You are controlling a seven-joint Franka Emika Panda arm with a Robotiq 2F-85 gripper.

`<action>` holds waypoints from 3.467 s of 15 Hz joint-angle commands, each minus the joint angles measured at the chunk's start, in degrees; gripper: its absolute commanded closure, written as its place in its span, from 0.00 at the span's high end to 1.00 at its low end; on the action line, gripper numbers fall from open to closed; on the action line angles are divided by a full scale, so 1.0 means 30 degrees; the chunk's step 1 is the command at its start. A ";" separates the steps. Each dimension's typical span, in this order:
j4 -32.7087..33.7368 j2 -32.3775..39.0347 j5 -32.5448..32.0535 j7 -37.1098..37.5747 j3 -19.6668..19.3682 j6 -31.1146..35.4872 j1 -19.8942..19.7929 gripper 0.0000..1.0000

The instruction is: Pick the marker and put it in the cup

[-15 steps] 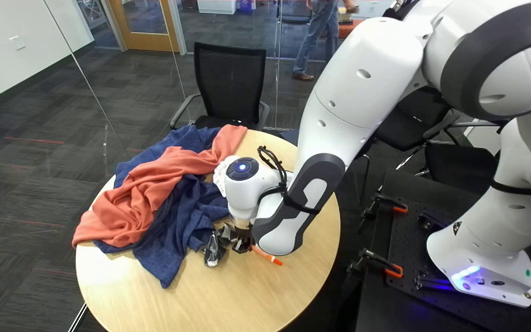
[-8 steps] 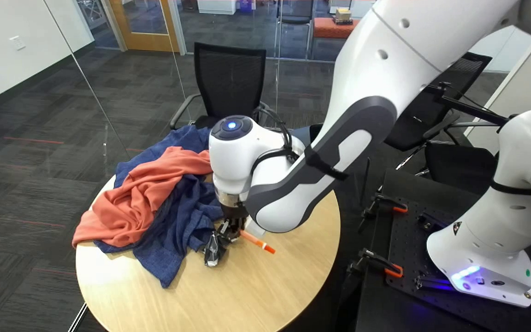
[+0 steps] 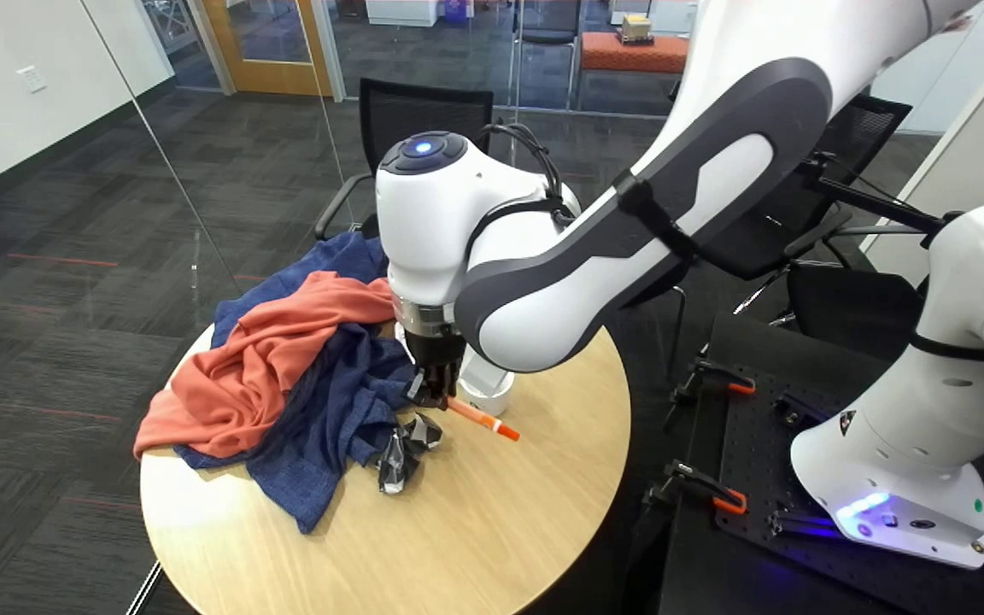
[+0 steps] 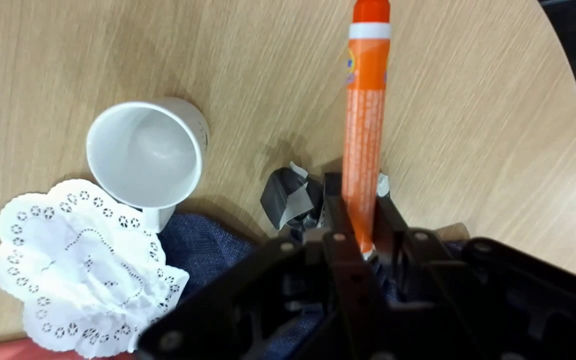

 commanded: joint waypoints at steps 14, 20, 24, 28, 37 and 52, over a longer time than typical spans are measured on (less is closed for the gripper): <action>0.0570 0.2212 -1.3586 1.8118 -0.9033 0.5587 0.7119 0.05; 0.1263 0.3650 -1.9145 2.7168 -1.3120 0.4226 1.0905 0.05; 0.1786 0.4180 -2.2805 3.2586 -1.1981 0.1338 1.0252 0.05; 0.2087 0.4072 -2.5034 3.6016 -0.7480 -0.4232 0.7117 0.05; 0.3201 0.5213 -2.4715 3.7016 0.0078 -1.1273 0.0819 0.05; 0.4735 0.8209 -2.4304 3.6653 0.1775 -1.1284 -0.0807 0.05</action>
